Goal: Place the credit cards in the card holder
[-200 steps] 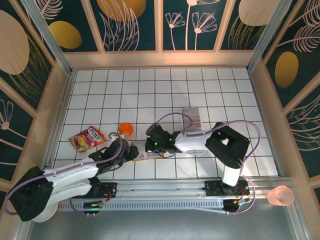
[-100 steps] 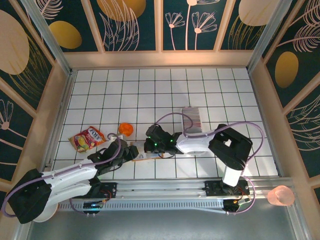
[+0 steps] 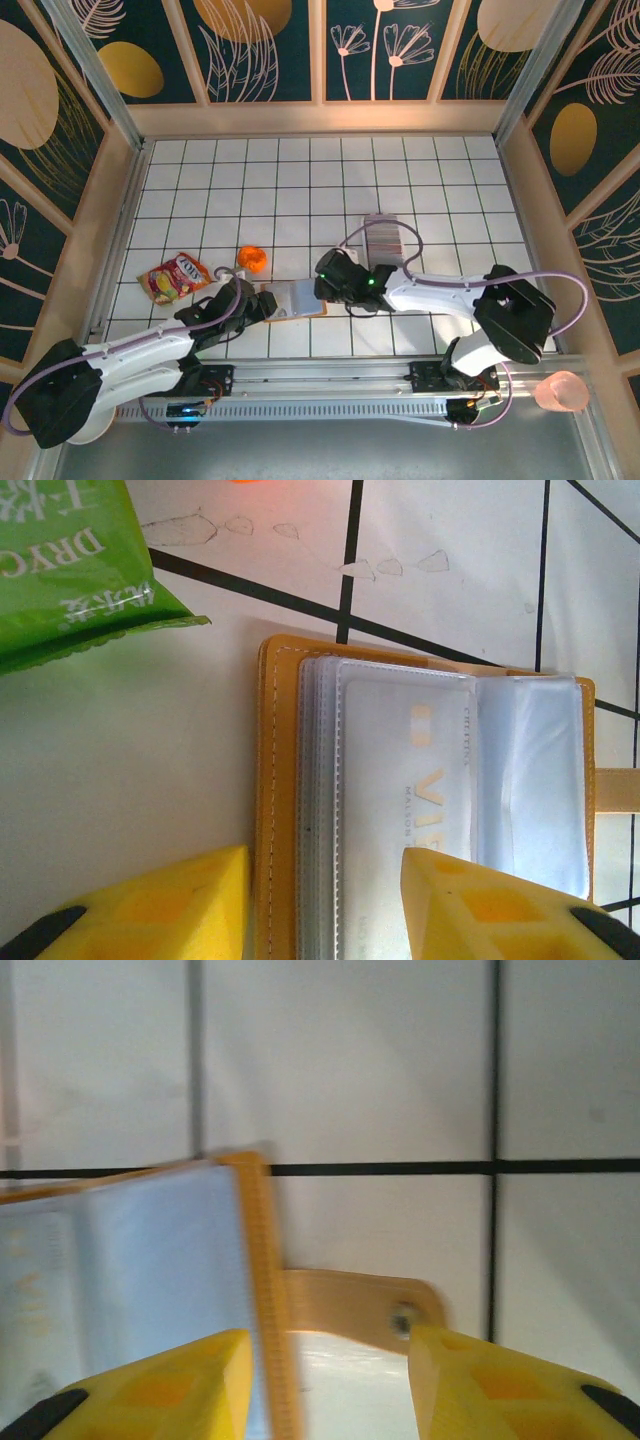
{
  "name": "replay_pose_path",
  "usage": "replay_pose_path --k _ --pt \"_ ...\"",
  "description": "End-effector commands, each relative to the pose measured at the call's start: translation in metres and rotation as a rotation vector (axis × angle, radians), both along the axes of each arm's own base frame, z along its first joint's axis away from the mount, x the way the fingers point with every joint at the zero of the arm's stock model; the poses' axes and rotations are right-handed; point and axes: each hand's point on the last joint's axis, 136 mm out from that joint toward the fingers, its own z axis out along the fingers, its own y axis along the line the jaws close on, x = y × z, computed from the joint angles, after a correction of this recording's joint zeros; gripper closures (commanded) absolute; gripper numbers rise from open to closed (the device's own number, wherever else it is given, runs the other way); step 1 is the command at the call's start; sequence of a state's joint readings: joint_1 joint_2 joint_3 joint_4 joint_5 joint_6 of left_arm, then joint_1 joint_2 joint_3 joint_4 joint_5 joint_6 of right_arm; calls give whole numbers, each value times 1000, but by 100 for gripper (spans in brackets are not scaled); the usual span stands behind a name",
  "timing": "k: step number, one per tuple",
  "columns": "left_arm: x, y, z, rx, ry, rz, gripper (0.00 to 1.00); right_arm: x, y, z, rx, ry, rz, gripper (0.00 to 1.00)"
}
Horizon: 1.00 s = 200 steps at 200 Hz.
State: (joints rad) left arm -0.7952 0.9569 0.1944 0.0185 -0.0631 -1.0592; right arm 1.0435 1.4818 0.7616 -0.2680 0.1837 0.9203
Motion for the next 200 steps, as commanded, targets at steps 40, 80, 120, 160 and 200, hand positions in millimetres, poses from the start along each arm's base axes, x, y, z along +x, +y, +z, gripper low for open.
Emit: replay_pose_path --k 40,80,120,160,200 --pt "-12 7 -13 34 49 -14 57 9 -27 -7 -32 -10 -79 52" --pt "-12 5 -12 21 46 -19 58 13 -12 -1 118 -13 -65 56" --pt "-13 3 -13 11 51 -23 59 15 -16 -10 128 1 -83 61" --pt "-12 1 -12 8 51 -30 59 18 -7 -1 183 -22 -61 78" --pt "-10 -2 -9 1 48 -35 59 14 -6 -1 211 -19 -50 85"
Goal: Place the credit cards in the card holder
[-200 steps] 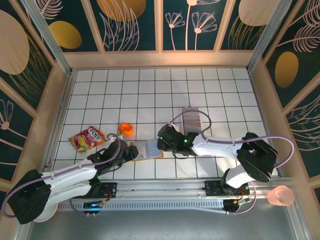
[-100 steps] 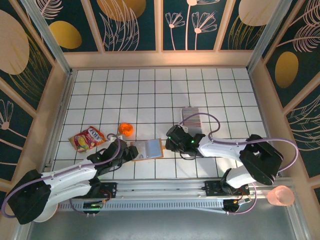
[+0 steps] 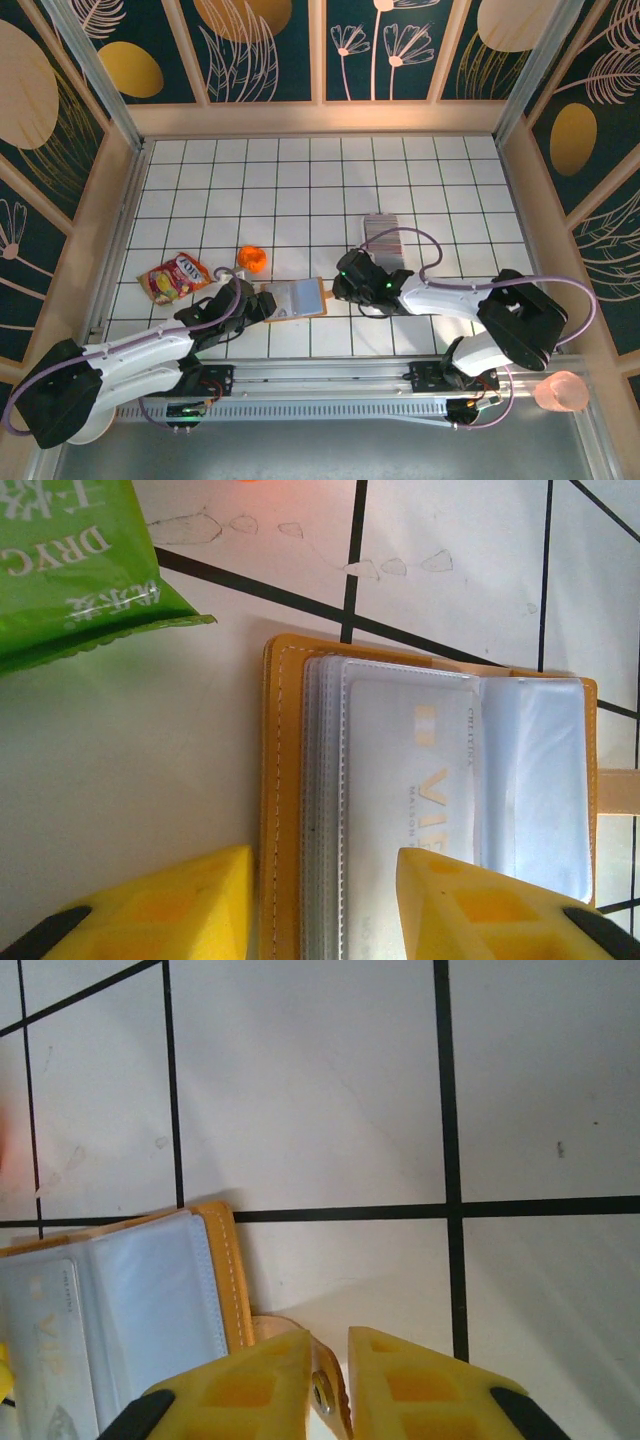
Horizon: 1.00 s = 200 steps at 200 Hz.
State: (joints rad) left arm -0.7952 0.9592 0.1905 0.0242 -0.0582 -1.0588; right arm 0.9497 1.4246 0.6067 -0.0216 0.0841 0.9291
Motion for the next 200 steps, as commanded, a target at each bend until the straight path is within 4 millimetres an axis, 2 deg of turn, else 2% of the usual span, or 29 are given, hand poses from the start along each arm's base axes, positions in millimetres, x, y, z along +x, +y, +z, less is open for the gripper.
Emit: replay_pose_path --k 1,35,136,163,200 --pt "-9 -2 -8 2 45 -31 59 1 0 5 36 -12 -4 85" --pt "-5 -10 3 -23 30 -44 60 -1 1 6 51 -14 -3 100" --pt "12 -52 68 -227 -96 -134 60 -11 3 -5 41 3 2 100" --pt "18 -71 89 -311 -137 -175 60 -12 5 -6 42 5 6 100" --pt "24 -90 79 -324 -112 -219 63 -12 10 -1 53 -10 13 100"
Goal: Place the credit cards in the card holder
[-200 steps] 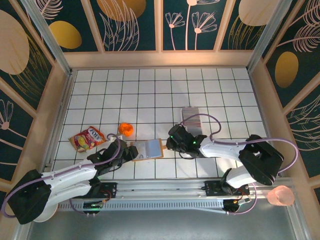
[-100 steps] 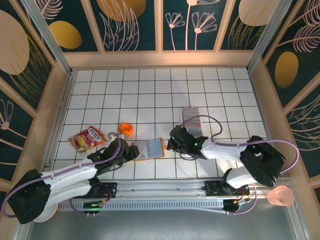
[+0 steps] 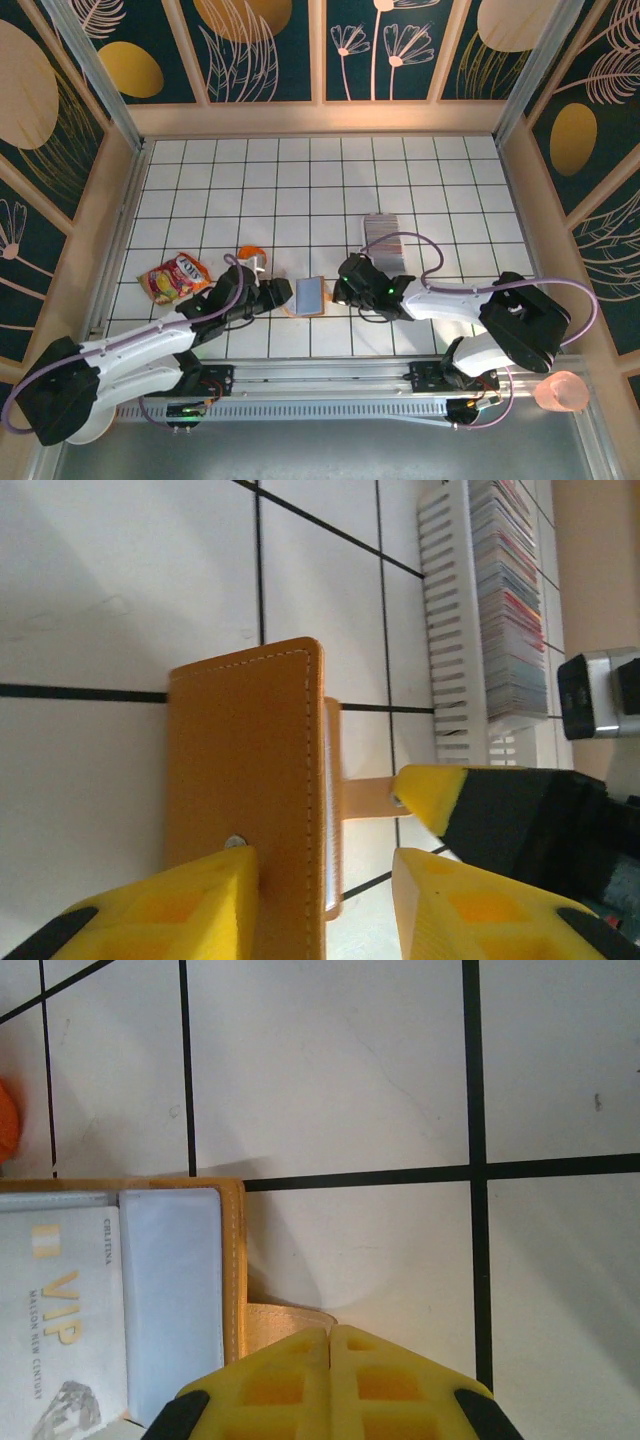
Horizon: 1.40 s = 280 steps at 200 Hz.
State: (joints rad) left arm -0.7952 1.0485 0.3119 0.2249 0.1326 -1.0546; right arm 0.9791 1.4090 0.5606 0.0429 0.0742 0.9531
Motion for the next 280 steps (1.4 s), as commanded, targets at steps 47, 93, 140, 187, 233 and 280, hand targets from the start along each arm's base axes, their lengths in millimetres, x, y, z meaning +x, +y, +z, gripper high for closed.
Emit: replay_pose_path --k 47,93,140,187,233,280 --pt "6 -31 -24 -4 39 -78 72 -1 13 16 51 -33 2 100" --pt "-6 -11 -74 108 144 -41 93 -3 22 26 107 -29 14 100" --pt "-14 -3 -94 117 206 -10 100 1 42 45 220 -44 27 100" --pt "-16 -8 -86 70 200 -25 100 2 74 45 313 -1 80 100" --pt "-18 -6 -78 54 170 -36 100 6 89 20 278 53 80 100" --pt "-17 -10 -58 19 138 -55 100 4 79 -11 192 112 41 100"
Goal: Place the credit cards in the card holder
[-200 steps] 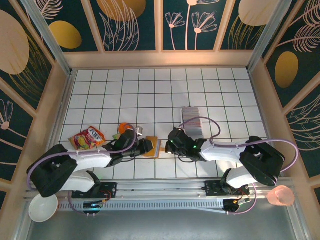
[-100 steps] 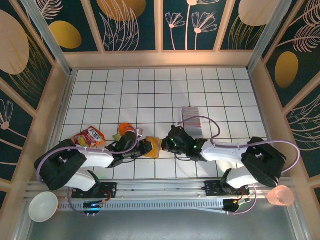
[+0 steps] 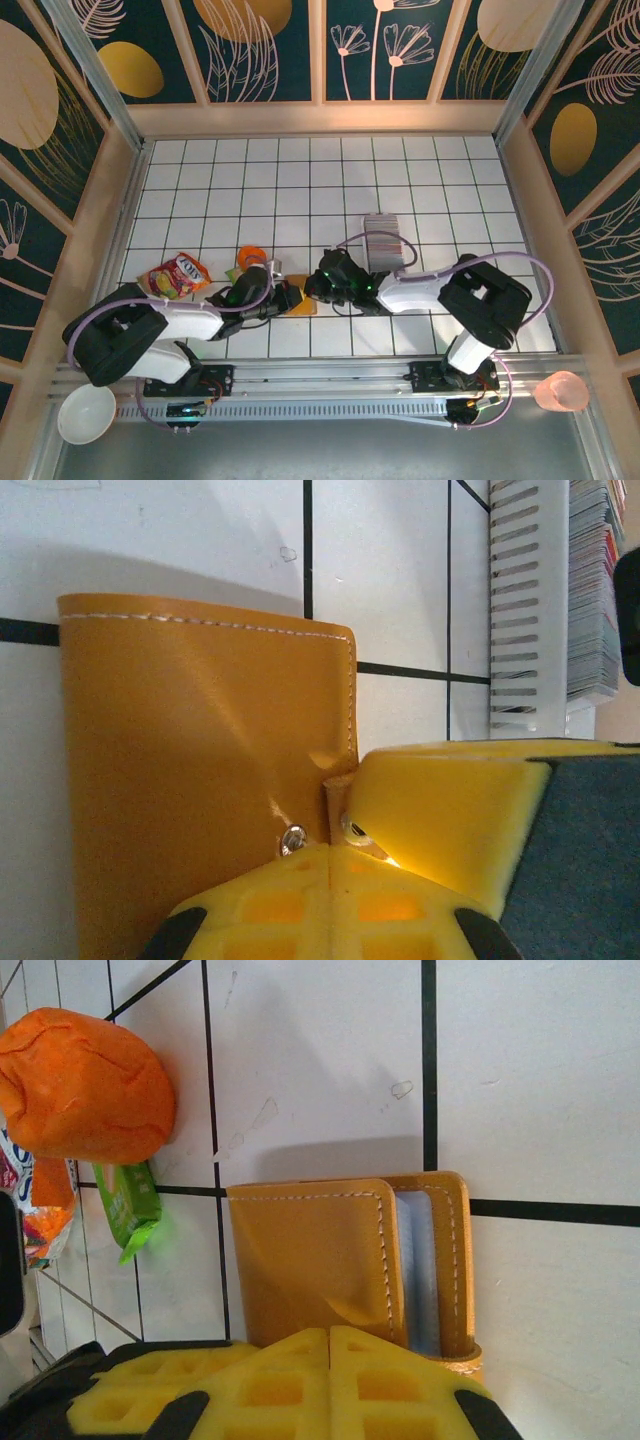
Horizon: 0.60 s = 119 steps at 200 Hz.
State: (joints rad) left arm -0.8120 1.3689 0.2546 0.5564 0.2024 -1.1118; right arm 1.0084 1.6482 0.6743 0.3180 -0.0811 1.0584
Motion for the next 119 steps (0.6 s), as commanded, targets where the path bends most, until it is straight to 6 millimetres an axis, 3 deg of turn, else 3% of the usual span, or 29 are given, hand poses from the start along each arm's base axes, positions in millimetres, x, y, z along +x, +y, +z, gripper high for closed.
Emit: replay_pose_path --k 1,42,119 --pt "-12 9 -5 38 33 -17 100 -3 0 -15 -38 39 -12 100" --pt "-6 28 6 84 -24 55 100 -6 -3 -21 -60 47 -13 100" --pt "-14 44 -33 170 68 101 100 -5 5 -12 -110 4 25 100"
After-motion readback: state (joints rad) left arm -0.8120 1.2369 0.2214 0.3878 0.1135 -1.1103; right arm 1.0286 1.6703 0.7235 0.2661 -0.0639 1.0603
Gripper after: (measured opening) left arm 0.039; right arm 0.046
